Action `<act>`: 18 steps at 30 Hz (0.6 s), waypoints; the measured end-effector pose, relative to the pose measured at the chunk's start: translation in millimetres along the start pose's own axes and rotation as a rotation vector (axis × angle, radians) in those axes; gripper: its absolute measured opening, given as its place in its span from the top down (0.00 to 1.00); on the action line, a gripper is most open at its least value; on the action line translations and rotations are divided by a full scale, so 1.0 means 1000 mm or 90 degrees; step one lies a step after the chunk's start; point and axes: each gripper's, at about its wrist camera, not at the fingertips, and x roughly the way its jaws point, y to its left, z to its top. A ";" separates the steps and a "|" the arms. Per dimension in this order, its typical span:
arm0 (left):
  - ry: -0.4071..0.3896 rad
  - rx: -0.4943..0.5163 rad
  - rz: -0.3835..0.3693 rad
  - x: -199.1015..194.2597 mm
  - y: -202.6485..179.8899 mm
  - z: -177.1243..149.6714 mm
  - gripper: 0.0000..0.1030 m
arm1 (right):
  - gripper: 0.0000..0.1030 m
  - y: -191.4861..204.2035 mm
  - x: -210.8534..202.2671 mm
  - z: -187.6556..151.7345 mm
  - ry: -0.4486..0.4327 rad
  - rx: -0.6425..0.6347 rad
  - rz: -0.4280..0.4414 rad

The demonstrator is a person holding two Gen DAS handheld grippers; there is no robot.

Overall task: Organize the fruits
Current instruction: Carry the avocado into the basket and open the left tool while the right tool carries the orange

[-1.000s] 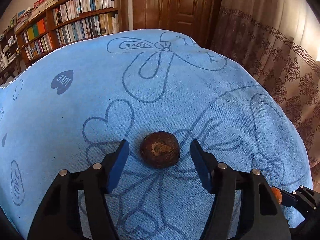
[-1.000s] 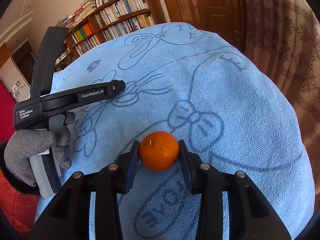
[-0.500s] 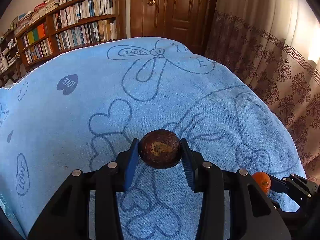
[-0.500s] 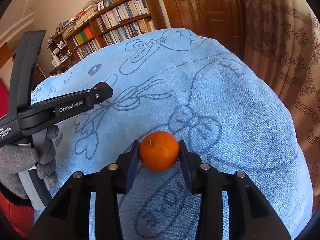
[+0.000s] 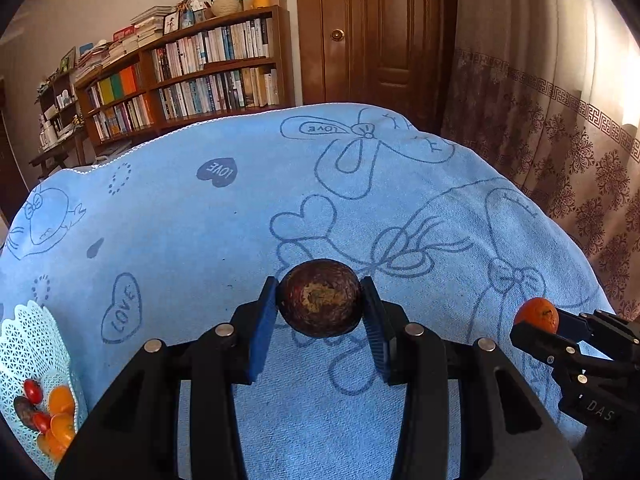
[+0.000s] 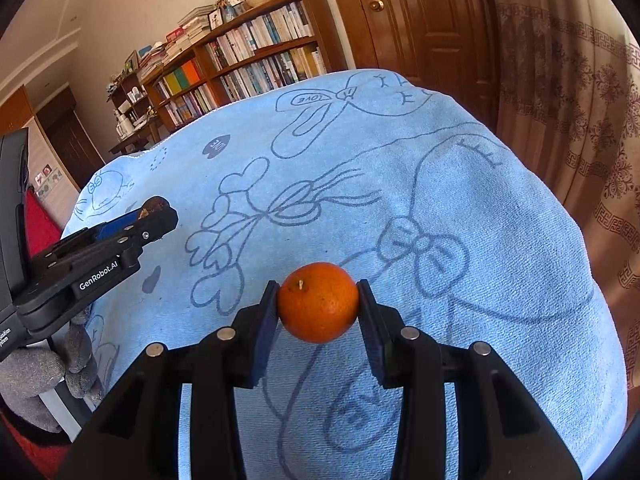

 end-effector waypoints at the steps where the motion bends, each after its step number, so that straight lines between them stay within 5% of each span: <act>1: -0.002 -0.004 0.004 -0.004 0.005 -0.003 0.59 | 0.62 0.005 -0.002 -0.002 -0.001 -0.006 0.004; 18: -0.039 -0.076 0.071 -0.059 0.079 -0.044 0.59 | 0.62 0.091 -0.014 -0.019 0.007 -0.078 0.074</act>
